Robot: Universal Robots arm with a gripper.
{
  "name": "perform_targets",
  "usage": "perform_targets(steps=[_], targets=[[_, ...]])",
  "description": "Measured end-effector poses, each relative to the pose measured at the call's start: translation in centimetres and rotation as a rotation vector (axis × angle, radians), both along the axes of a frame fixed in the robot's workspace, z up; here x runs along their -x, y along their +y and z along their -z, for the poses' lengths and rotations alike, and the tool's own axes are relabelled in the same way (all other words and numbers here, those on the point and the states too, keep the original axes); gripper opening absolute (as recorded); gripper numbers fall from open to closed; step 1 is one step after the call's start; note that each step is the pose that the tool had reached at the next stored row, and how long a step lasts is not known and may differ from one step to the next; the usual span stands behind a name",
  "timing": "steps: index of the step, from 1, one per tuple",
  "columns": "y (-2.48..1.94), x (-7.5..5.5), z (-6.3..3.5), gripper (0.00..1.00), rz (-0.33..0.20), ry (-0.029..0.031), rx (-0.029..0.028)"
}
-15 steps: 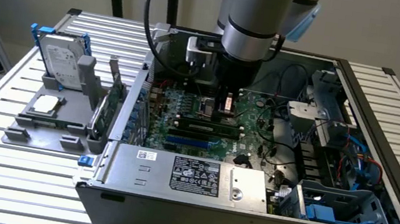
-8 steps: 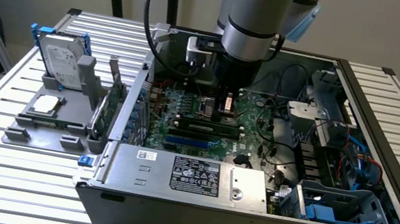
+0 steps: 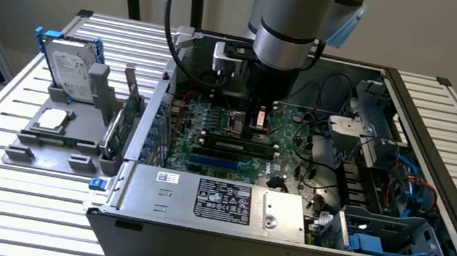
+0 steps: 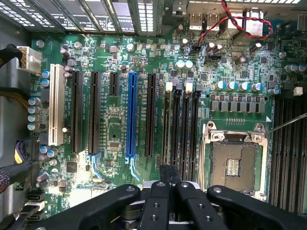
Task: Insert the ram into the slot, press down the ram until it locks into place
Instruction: 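Press down the ram until it locks into place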
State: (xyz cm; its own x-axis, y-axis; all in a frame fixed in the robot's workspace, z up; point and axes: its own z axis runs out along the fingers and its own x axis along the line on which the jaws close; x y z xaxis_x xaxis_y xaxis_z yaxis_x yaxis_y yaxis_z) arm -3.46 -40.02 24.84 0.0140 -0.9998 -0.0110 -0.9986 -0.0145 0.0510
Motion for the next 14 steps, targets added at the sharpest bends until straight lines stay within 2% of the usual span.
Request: perform_targets(steps=[3,14], targets=[[0.03,0.0,0.13,0.11,0.0,0.0001,0.0002],[0.1,0.2,2.02,0.11,0.0,0.0003,0.0013]])
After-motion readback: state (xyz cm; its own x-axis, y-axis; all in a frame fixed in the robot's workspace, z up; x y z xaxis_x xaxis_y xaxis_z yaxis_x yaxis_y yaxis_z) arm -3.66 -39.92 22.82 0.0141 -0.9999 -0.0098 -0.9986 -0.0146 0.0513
